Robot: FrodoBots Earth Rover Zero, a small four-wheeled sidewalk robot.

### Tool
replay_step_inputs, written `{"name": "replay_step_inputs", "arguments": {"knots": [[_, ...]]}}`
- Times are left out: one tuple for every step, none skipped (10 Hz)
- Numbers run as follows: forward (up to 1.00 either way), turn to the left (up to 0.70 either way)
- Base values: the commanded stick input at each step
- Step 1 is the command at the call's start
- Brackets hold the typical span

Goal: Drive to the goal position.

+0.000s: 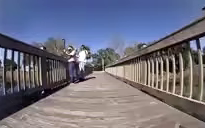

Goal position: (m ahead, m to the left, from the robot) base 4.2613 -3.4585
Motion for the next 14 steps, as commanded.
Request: {"name": "replay_step_inputs", "arguments": {"knots": [[0.7,0.01],[0.7,0.0],[0.7,0.0],[0.7,0.0],[0.7,-0.1],[0.7,-0.14],[0.7,-0.05],[0.7,0.0],[0.7,0.0],[0.7,0.0],[0.7,0.0],[0.7,0.0],[0.7,0.0],[0.7,0.0]]}}
